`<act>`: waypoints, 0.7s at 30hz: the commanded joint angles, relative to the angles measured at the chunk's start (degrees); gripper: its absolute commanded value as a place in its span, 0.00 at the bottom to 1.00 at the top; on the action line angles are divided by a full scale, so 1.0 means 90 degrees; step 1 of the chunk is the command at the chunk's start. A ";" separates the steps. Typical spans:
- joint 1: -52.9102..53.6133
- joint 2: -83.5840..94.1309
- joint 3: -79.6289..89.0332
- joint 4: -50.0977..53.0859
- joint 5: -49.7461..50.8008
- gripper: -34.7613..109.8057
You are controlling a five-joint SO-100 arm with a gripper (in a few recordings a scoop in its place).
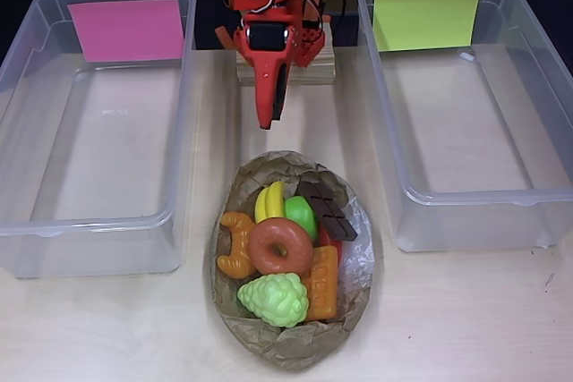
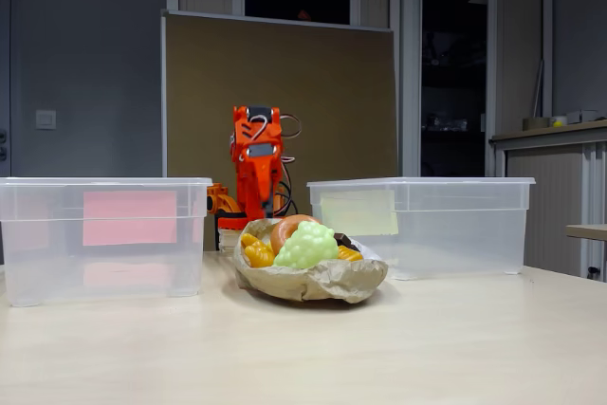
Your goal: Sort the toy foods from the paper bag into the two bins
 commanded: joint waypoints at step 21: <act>-0.0957 -0.9219 -0.7666 -0.1113 0.0684 0.30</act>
